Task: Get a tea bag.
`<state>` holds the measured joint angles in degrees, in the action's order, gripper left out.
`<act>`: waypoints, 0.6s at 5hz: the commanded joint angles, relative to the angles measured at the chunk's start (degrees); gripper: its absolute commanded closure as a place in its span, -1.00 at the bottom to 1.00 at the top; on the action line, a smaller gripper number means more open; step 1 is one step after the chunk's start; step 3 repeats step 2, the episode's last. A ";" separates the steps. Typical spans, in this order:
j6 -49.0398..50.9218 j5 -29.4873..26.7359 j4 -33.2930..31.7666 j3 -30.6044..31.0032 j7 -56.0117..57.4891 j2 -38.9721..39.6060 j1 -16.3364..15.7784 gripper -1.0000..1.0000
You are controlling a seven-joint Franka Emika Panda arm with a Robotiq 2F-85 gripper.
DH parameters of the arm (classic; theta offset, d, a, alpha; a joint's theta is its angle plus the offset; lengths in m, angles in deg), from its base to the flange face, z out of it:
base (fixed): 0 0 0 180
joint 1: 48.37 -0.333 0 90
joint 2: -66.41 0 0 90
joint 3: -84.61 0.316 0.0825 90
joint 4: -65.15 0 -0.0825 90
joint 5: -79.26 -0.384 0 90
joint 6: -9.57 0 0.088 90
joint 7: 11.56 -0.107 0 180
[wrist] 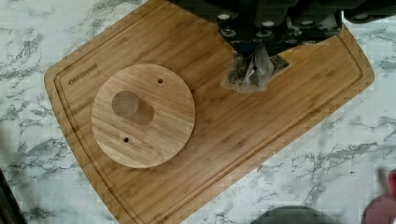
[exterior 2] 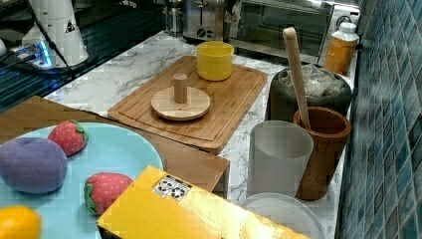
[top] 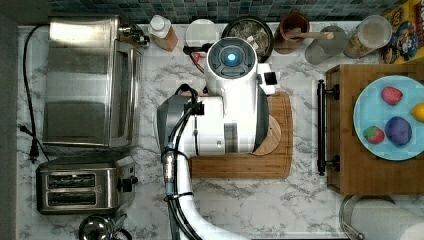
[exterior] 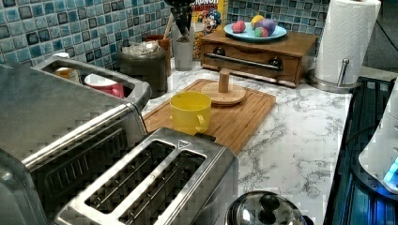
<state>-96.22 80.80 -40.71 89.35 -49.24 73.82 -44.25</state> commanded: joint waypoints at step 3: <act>-0.33 -1.20 0.62 0.77 1.98 -3.41 0.00 1.00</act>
